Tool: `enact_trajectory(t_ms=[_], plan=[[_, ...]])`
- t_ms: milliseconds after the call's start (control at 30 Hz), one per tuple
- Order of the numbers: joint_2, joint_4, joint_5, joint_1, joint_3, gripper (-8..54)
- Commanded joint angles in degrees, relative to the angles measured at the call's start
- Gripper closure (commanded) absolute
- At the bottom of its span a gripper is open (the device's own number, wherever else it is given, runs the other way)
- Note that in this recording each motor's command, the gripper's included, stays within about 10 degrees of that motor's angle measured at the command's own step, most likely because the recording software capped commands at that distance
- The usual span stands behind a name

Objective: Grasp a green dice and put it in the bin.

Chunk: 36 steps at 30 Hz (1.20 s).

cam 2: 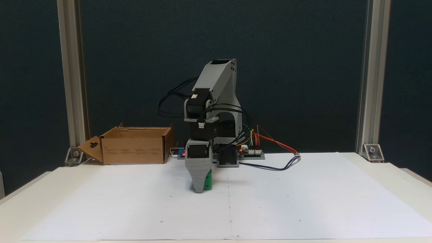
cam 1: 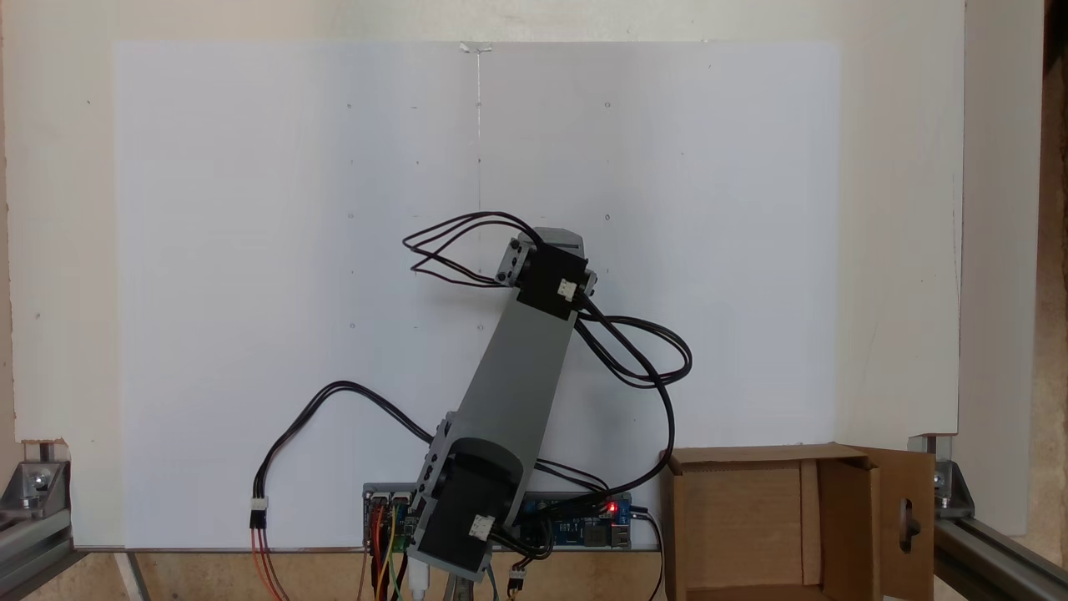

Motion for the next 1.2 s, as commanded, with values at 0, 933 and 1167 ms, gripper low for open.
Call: enact_trajectory(t_ms=[0, 933, 1167], plan=[[-0.09, -0.09, -1.14, 0.00, -0.44, 22.9], [10.72, 36.30, 7.82, -2.11, -41.57, 34.0], [10.99, 36.47, 7.82, 5.98, -41.75, 34.0]])
